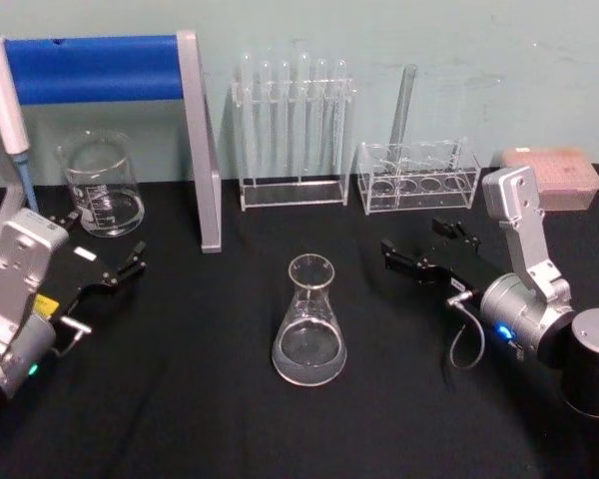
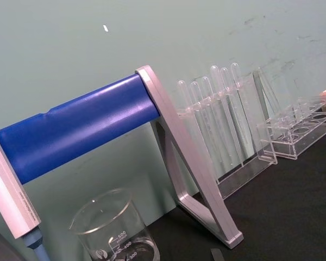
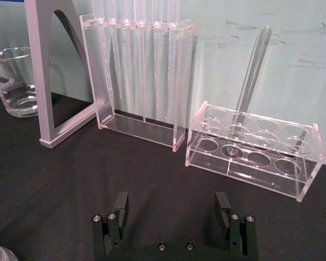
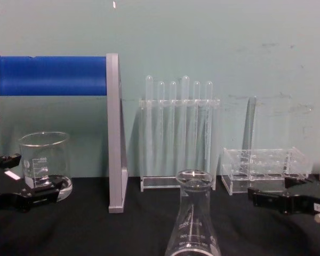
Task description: Grasp the erlenmeyer flask with one hand, shake it three times, then place it back.
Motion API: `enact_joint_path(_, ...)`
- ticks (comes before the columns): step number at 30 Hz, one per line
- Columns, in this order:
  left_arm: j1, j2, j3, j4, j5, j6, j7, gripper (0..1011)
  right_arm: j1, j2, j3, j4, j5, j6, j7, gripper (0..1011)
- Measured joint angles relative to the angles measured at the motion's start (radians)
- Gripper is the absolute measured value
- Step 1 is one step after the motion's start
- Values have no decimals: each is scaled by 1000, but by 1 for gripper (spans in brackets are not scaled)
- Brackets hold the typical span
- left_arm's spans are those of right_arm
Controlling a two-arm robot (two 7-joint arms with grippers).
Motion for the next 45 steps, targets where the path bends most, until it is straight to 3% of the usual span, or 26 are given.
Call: enact_joint_path(45,0,0,0,0,0,0,0,1001,0,0,0,0,1,0,0,1003)
